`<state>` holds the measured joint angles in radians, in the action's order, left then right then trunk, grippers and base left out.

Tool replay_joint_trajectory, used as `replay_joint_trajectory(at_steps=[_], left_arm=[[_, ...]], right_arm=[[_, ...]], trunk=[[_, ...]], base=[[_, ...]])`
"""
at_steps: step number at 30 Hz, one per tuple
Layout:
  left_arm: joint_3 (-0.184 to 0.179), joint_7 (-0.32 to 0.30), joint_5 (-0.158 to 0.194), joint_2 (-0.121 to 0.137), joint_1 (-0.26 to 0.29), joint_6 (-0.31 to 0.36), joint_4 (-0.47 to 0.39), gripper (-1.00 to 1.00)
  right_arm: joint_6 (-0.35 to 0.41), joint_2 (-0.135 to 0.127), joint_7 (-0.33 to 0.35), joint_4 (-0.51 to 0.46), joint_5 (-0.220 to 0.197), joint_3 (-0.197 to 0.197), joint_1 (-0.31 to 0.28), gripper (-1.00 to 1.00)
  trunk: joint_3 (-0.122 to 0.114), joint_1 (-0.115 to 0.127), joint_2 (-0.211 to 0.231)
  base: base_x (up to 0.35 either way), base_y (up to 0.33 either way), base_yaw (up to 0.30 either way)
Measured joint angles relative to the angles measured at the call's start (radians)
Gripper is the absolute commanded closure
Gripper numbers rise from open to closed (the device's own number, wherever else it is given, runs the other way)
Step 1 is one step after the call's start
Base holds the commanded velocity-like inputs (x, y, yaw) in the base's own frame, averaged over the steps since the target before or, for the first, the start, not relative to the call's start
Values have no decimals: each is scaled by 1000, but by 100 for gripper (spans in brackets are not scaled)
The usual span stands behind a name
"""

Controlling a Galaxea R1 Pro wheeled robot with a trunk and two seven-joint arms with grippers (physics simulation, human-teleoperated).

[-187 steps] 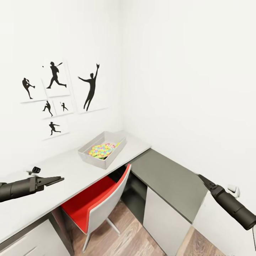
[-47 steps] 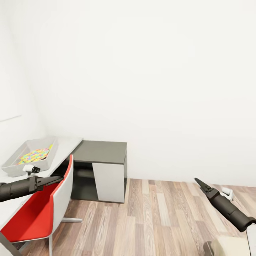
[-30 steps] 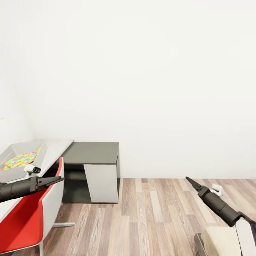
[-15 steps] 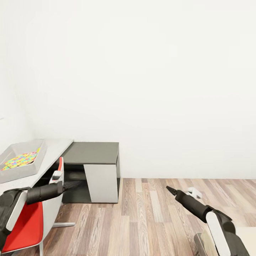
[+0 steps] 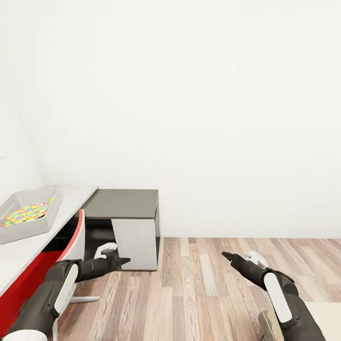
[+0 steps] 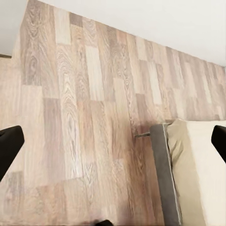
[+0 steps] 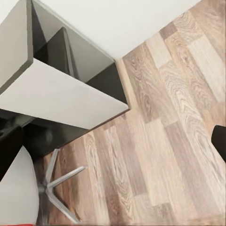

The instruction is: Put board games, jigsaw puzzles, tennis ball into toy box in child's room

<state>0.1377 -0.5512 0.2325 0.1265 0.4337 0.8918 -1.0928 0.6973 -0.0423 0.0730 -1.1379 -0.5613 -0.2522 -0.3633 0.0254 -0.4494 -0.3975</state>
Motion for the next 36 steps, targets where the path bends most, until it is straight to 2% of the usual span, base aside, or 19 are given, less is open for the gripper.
replay_joint_trajectory(at_steps=[4,7,11,13,14,18,22,24,27,31,33,35,36], left_arm=[[-4,106,-4,-21,27,-67,127,-100],[-16,184,-6,-31,66,-153,244,-100],[-41,253,-8,-47,105,-237,363,-100],[-47,286,-9,-56,110,-271,387,-100],[-51,324,-13,-64,112,-292,400,-100],[-55,403,-22,-77,114,-313,419,-100],[-57,428,-27,-83,115,-348,466,-100],[-60,433,-39,-88,115,-383,502,-100],[-68,435,-105,-96,115,-443,575,-100],[-76,436,-156,-98,115,-466,620,-100],[-81,437,-173,-96,114,-501,699,-100],[-84,438,-184,-93,113,-595,828,-100],[-84,438,-187,-93,112,-625,866,-100]], right_arm=[[1,3,-79,77,9,4,-42,-100],[-5,3,-138,109,18,36,-60,-100],[-23,4,-161,120,20,73,-68,-100],[-26,4,-165,121,21,85,-69,-100],[-29,4,-166,122,21,97,-69,-100],[-32,5,-168,123,22,133,-70,-100],[-38,5,-169,140,21,164,-70,-100],[-71,6,-169,181,20,170,-70,-100],[-226,28,-170,314,21,177,-78,-100],[-315,51,-171,473,34,198,-88,-100],[-360,59,-172,590,64,239,-89,-100],[-444,63,-171,707,94,277,-87,-100],[-470,63,-171,740,100,283,-87,-100]], trunk=[[0,0,0],[0,0,0],[0,0,0],[0,0,0],[0,0,0],[0,0,0],[0,0,0],[0,0,0],[0,0,0],[0,0,0],[0,0,0],[0,0,0],[0,0,0]], base=[[0,0,0],[0,0,0],[0,0,0],[0,0,0],[0,0,0],[0,0,0],[0,0,0],[0,0,0],[0,0,0],[0,0,0],[0,0,0],[0,0,0],[0,0,0]])
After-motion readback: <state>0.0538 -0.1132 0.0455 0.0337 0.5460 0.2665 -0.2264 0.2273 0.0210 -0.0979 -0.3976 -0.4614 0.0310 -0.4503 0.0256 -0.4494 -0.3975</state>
